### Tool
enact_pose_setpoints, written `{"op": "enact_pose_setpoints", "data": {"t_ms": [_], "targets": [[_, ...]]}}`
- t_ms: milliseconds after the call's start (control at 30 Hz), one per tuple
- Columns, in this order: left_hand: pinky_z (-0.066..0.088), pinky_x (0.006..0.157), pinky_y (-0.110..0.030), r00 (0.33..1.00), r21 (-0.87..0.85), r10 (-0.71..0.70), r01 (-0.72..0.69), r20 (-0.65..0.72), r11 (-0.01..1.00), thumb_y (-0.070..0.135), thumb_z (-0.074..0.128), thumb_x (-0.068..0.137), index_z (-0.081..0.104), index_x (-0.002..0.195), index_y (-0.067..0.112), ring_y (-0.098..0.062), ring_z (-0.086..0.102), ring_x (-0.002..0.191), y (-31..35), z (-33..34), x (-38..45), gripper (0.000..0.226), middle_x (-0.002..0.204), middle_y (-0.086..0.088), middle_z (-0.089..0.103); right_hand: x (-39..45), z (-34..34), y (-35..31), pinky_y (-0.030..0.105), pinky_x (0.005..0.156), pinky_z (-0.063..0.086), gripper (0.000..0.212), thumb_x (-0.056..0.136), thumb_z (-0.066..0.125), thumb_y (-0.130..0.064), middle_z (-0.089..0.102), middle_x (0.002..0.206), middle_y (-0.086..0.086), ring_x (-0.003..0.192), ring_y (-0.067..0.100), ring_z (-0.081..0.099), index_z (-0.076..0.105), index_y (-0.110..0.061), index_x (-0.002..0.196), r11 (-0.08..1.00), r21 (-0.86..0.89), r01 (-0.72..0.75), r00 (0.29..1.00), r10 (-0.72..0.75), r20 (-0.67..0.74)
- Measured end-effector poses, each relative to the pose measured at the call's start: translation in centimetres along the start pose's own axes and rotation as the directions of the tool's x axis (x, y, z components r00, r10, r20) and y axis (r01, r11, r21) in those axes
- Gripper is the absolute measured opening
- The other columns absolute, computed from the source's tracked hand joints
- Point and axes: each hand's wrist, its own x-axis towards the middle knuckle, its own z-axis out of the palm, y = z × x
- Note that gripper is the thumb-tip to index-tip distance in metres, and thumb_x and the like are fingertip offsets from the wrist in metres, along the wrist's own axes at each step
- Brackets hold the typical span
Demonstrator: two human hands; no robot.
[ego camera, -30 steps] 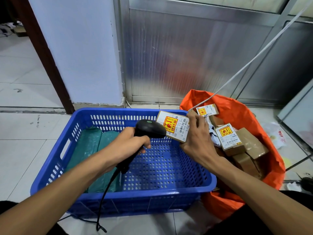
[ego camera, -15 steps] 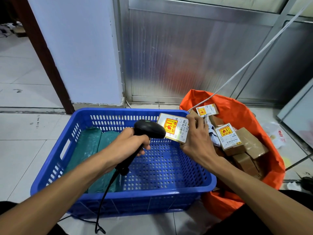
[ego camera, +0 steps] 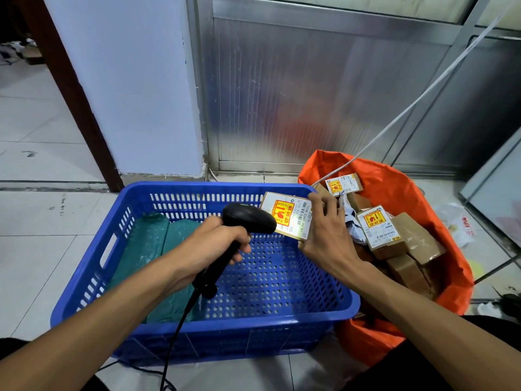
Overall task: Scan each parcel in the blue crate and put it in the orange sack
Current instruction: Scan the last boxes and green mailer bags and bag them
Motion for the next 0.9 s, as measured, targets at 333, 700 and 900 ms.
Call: {"op": "enact_pose_setpoints", "data": {"t_ms": [333, 700, 900], "targets": [[0.048, 0.061, -0.027, 0.996, -0.101, -0.091, 0.092, 0.017, 0.991, 0.007, 0.058, 0.090, 0.067, 0.103, -0.008, -0.017, 0.059, 0.061, -0.1, 0.2, -0.1, 0.021, 0.074, -0.010, 0.069, 0.0, -0.2, -0.2, 0.046, 0.085, 0.057, 0.090, 0.073, 0.080, -0.016, 0.031, 0.137, 0.011, 0.127, 0.037, 0.035, 0.025, -0.018, 0.144, 1.000, -0.014, -0.010, 1.000, 0.011, 0.020], [0.050, 0.064, -0.028, 0.996, -0.060, -0.085, 0.086, 0.014, 0.995, 0.008, 0.059, 0.090, 0.068, 0.100, -0.004, -0.016, 0.061, 0.062, -0.3, 0.2, 0.1, 0.018, 0.075, -0.008, 0.071, -0.3, 0.2, -0.3, 0.040, 0.080, 0.051, 0.095, 0.074, 0.078, -0.017, 0.030, 0.135, 0.010, 0.109, 0.026, 0.036, 0.019, -0.019, 0.149, 0.999, -0.035, 0.003, 0.998, 0.000, 0.066], [0.047, 0.057, -0.025, 0.997, 0.044, -0.032, 0.035, -0.065, 0.998, 0.004, 0.058, 0.089, 0.068, 0.096, -0.007, -0.015, 0.058, 0.058, -0.3, 0.2, 0.5, 0.016, 0.069, -0.007, 0.069, 0.2, 1.2, 0.4, 0.050, 0.091, 0.049, 0.100, 0.064, 0.085, -0.030, 0.039, 0.126, 0.002, 0.111, 0.027, 0.047, 0.021, -0.022, 0.140, 0.966, 0.256, -0.033, 0.960, -0.041, 0.278]]}}
